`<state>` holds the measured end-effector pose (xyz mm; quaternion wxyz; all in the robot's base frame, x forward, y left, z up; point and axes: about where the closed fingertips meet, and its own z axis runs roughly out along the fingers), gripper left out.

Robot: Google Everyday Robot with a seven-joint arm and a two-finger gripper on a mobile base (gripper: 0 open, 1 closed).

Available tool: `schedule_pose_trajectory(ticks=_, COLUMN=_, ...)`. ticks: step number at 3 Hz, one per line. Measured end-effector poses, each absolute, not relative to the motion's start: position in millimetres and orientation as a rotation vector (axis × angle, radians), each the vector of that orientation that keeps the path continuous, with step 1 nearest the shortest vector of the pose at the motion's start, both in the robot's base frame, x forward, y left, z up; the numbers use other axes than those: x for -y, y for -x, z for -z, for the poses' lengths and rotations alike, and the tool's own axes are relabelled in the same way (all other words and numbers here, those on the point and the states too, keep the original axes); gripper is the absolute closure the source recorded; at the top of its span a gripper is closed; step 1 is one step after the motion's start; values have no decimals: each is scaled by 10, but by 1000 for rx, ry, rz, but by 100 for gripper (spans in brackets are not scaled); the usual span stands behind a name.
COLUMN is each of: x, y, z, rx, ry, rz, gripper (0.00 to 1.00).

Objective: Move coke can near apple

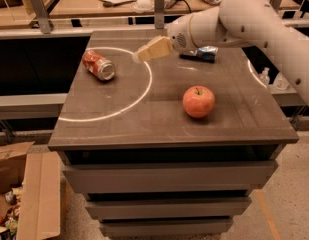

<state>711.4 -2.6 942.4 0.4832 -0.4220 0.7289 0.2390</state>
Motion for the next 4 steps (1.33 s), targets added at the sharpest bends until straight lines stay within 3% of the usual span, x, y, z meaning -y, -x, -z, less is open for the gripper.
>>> schedule_pose_trajectory(ticks=4, x=-780, y=-7061, z=-9077, rx=-1874, ry=1132, rz=-545, gripper=0)
